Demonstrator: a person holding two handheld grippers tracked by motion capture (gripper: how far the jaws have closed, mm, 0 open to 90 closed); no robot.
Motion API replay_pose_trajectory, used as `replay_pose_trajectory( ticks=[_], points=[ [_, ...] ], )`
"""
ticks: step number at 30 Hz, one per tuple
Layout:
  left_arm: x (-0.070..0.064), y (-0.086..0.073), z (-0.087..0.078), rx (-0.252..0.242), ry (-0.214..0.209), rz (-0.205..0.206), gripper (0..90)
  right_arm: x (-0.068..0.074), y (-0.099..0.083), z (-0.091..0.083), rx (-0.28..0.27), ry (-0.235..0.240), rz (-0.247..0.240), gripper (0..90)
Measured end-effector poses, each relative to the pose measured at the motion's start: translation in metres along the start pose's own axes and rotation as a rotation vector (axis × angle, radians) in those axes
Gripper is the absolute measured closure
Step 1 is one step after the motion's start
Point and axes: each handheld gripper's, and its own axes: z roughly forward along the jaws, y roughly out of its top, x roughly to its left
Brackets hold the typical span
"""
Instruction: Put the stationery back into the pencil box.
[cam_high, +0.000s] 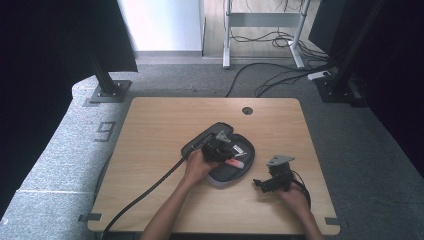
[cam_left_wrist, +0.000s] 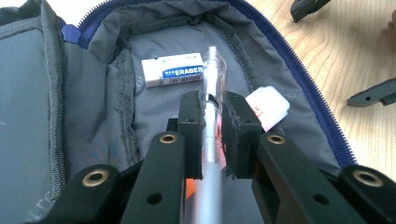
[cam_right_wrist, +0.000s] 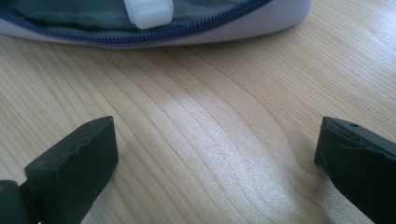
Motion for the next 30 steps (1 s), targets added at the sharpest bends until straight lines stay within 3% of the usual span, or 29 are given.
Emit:
replay_pose_trajectory(
  ticks=[8,13,16,20,23,30],
  points=[
    [0.0,0.001,-0.002,-0.015,0.023,0.002,67.1,0.0,0.0,0.0,0.0,0.0,0.0,0.0],
    [-0.002,0.002,-0.004,-0.028,0.046,0.005,53.6,0.0,0.0,0.0,0.0,0.0,0.0,0.0],
    [-0.002,0.002,-0.005,-0.031,0.044,-0.004,41.3,0.0,0.0,0.0,0.0,0.0,0.0,0.0],
    [-0.001,0.002,-0.007,-0.034,0.047,-0.016,33.5,0.0,0.0,0.0,0.0,0.0,0.001,0.0],
    [-0.001,0.003,-0.011,-0.04,0.02,-0.02,24.8,0.0,0.0,0.0,0.0,0.0,0.0,0.0],
    [-0.004,0.004,-0.018,-0.034,0.021,0.003,16.7,0.0,0.0,0.0,0.0,0.0,0.0,0.0]
  ],
)
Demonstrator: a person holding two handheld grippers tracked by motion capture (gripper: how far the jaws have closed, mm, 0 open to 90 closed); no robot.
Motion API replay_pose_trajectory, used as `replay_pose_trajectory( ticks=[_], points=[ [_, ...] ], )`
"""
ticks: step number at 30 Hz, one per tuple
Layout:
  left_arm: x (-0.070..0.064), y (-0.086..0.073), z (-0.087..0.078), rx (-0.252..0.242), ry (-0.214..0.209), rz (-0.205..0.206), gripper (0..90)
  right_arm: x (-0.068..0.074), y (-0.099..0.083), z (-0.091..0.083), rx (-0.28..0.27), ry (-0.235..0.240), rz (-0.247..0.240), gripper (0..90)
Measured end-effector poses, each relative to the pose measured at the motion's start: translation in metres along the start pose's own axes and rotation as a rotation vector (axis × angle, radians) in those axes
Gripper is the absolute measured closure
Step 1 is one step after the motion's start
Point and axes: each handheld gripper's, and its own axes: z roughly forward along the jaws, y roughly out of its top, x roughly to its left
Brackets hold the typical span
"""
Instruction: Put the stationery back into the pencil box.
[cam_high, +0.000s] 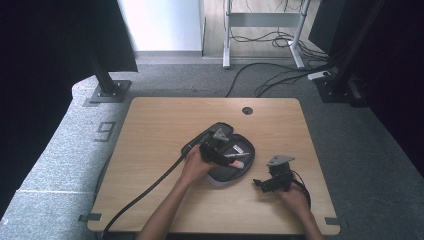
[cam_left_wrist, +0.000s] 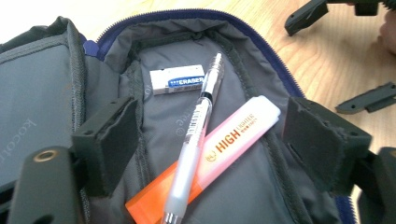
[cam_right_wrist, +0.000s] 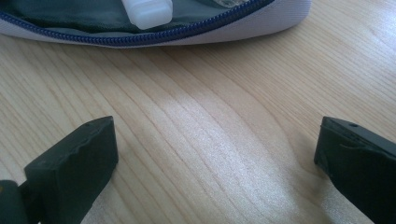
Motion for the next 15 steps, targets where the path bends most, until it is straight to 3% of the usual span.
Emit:
replay_pose_trajectory(
  ticks=[6,15],
  points=[
    [0.002,-0.003,-0.012,-0.013,-0.019,-0.001,10.3,0.0,0.0,0.0,0.0,0.0,0.0,0.0],
    [0.007,-0.008,-0.034,-0.046,-0.002,-0.012,5.5,0.0,0.0,0.0,0.0,0.0,0.0,0.0]
  ],
)
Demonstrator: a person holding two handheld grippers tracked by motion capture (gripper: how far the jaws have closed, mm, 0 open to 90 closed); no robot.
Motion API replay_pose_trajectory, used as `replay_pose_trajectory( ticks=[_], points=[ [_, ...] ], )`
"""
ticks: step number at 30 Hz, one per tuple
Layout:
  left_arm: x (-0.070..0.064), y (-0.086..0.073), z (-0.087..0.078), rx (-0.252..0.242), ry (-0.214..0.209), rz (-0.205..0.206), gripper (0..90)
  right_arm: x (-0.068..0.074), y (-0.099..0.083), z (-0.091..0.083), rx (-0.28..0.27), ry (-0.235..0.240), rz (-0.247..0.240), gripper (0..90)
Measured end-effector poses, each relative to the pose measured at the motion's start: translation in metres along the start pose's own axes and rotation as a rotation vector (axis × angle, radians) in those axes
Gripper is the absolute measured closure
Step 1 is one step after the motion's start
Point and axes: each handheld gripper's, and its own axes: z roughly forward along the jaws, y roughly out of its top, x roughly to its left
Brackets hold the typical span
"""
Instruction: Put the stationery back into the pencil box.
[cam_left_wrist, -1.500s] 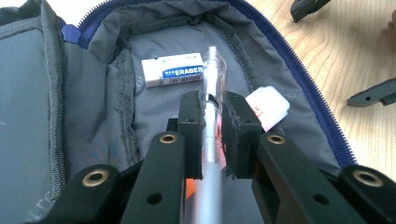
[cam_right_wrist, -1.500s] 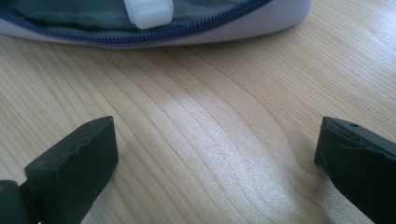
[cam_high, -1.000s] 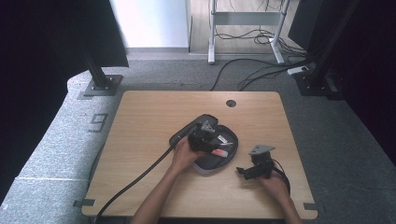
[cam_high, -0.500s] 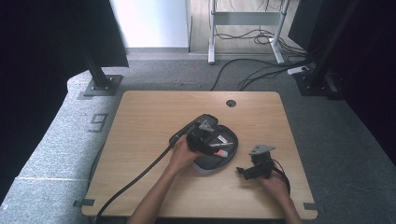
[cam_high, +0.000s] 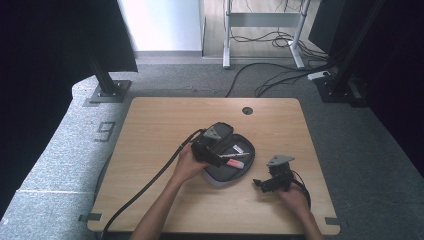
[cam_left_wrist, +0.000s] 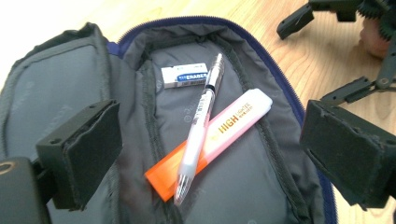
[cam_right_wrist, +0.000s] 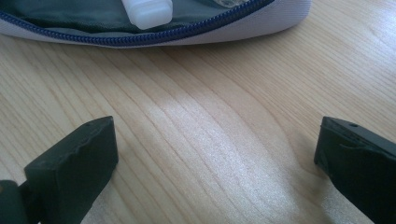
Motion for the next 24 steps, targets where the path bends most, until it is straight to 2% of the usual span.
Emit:
replay_pose_trajectory(
  ticks=[7,11,24],
  points=[
    [0.002,-0.006,-0.019,-0.012,0.045,-0.004,3.8,0.0,0.0,0.0,0.0,-0.001,0.0,0.0],
    [0.006,-0.014,-0.032,-0.017,0.074,-0.014,3.1,0.0,0.0,0.0,0.0,-0.001,0.001,0.0],
    [0.017,-0.046,-0.063,-0.049,0.109,-0.068,0.0,0.0,0.0,0.0,0.0,0.001,0.002,0.0]
  ],
)
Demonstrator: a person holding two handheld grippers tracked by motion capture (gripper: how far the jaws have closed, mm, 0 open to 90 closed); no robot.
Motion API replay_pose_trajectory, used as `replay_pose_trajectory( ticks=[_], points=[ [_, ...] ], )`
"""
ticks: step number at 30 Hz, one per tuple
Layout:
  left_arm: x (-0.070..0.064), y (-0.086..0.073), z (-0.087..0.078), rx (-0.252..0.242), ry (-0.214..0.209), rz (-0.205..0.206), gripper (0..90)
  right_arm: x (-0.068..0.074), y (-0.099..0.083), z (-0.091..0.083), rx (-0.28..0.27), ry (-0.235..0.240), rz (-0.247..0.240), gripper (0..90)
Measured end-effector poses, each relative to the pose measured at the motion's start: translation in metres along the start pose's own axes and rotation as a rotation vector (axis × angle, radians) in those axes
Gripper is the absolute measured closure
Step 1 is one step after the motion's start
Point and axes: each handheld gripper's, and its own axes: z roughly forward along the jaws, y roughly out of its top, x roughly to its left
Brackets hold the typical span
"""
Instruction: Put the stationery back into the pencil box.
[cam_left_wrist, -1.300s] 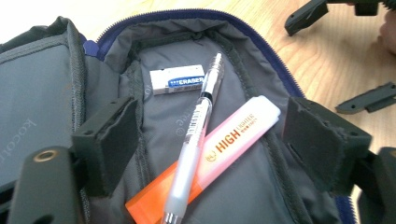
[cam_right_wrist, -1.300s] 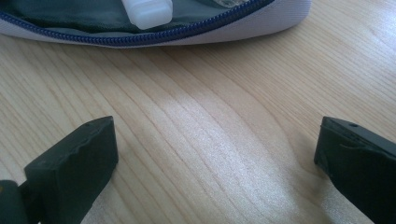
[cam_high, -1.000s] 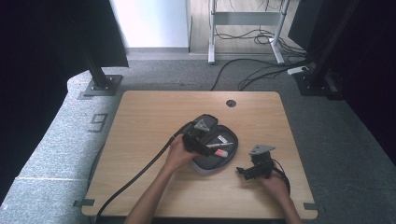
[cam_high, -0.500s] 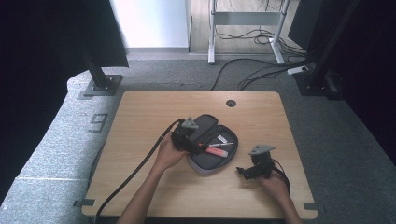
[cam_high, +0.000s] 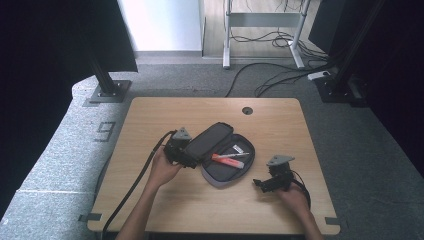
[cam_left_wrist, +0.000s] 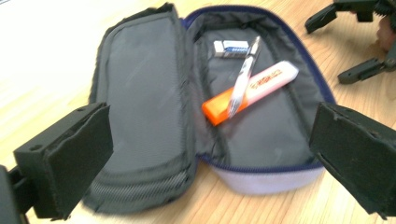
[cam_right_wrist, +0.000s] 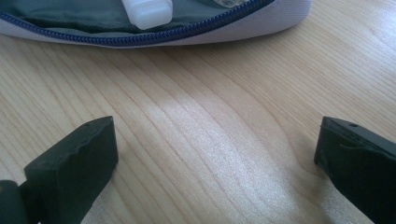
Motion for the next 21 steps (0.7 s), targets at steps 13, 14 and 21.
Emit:
replay_pose_trajectory(
  ticks=[13,14,21],
  points=[
    [0.013,-0.044,-0.017,-0.031,0.036,-0.077,0.0,0.0,0.0,0.0,0.001,0.001,0.0,0.0],
    [0.013,-0.044,-0.017,-0.031,0.036,-0.077,0.0,0.0,0.0,0.0,0.001,0.001,0.0,0.0],
    [0.018,-0.064,-0.018,-0.021,0.054,-0.095,0.0,0.0,0.0,0.0,0.001,0.001,-0.001,0.0]
  ],
)
